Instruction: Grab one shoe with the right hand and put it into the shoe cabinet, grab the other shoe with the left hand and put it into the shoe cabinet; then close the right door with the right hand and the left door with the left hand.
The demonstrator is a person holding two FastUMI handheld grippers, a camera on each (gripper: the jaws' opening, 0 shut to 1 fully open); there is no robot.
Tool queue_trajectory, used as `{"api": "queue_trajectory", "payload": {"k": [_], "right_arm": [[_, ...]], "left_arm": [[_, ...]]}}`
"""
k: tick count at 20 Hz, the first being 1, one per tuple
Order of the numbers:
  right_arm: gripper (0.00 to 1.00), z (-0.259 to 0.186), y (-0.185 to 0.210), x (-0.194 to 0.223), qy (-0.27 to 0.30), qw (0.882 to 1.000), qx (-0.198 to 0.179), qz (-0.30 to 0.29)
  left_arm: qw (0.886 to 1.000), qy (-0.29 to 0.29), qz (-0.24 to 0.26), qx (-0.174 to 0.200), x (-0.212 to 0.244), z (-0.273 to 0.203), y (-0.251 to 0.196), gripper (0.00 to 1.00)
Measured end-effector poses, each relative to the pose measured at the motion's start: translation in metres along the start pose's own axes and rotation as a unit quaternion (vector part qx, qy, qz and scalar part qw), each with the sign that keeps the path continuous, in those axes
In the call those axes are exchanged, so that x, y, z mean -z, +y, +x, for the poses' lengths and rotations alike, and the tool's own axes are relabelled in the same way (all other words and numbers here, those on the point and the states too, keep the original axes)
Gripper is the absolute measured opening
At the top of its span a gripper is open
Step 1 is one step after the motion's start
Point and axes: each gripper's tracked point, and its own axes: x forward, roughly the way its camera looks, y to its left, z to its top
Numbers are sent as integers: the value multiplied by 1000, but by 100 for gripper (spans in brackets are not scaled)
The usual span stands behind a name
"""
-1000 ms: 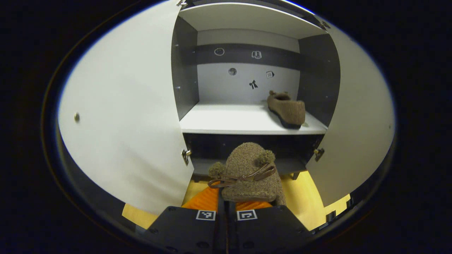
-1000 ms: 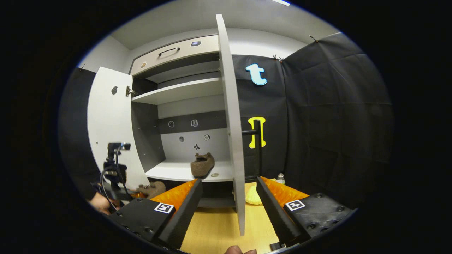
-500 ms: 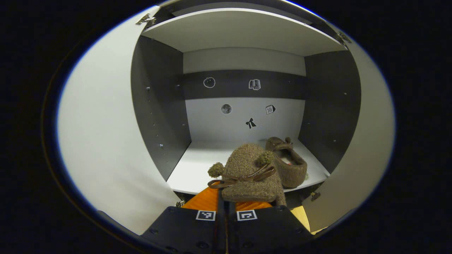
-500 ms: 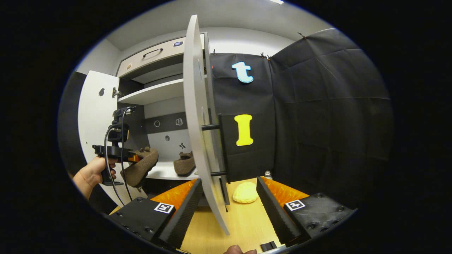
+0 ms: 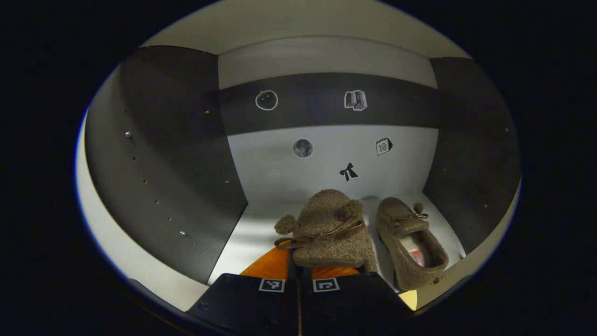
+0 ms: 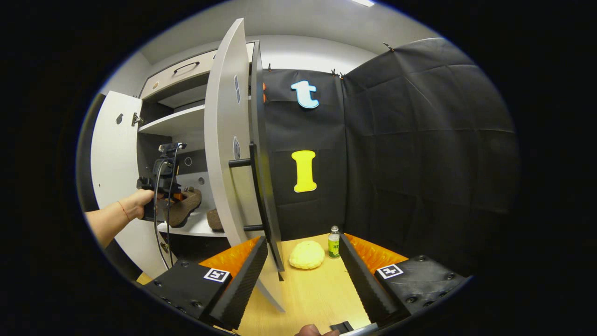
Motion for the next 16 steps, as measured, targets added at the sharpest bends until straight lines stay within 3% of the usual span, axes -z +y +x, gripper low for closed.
{"api": "queue_trajectory", "payload": {"k": [7,12,16], "right_arm": [[98,3,-23,1,-1,999,38,-1],[98,3,-28,-1,-5,999,50,1],[98,5,-25,-4,-7,999,47,12]], "left_arm": [[1000,25,19,-4,13,60,-11,8],[998,48,31,-12,25,77,-9,8],[999,41,15,-5,23,70,-8,17]]}}
